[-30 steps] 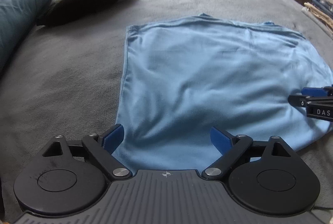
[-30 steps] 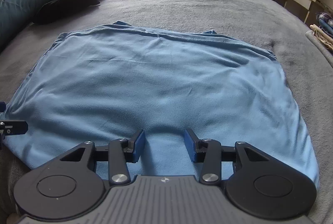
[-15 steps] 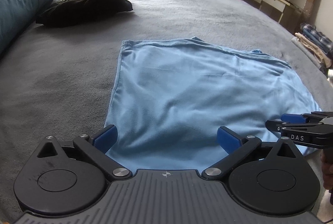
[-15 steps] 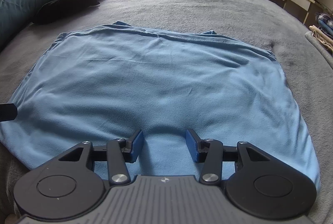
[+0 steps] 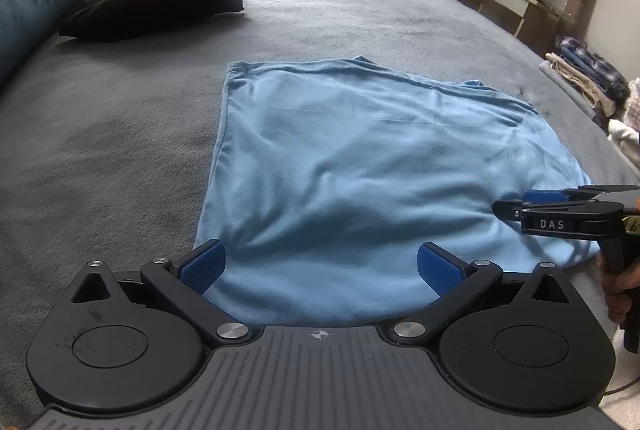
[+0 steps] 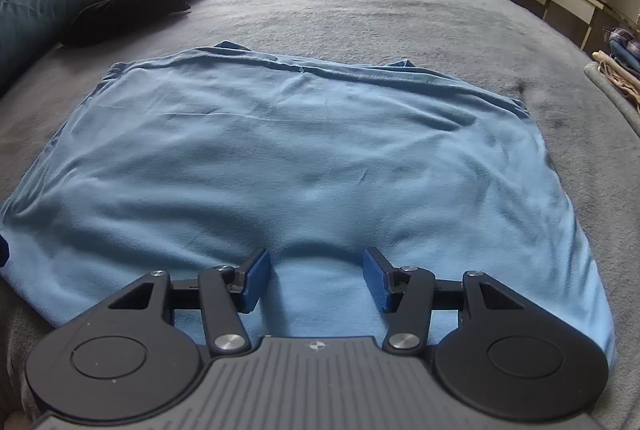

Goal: Fold clothes

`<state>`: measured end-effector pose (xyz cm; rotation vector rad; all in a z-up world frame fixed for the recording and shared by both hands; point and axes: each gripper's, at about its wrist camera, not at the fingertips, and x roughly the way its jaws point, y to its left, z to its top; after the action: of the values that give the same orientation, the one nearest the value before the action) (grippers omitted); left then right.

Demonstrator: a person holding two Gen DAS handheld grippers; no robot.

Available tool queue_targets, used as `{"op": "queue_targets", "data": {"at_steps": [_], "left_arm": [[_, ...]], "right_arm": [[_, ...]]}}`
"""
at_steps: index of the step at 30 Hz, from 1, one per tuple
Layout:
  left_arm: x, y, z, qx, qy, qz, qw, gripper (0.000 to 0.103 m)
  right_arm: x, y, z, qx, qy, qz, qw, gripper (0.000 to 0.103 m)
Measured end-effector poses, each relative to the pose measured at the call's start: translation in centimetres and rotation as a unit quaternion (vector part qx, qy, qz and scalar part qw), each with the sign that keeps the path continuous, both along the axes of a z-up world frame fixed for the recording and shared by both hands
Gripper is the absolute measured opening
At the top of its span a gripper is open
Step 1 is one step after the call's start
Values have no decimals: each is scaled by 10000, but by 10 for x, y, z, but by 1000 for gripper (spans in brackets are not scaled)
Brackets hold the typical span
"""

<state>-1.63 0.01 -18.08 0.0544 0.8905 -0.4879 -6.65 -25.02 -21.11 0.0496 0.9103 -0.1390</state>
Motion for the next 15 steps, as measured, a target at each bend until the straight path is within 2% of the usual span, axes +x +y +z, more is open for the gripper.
{"op": "queue_targets", "data": {"at_steps": [5,11,15], "left_arm": [[3,20,-5,-14,176,194,9997,103],[12,52,-12,-363,594,518,9962,103],[17,77,-13,-490,646,850,9931,103]], "right_arm": [[0,0,-1,-32,-5,-21,10000,59],[0,1,-1,-75,-3,-40,10000,60],[-1,5,6,-154,-61,-44,9999,60]]}}
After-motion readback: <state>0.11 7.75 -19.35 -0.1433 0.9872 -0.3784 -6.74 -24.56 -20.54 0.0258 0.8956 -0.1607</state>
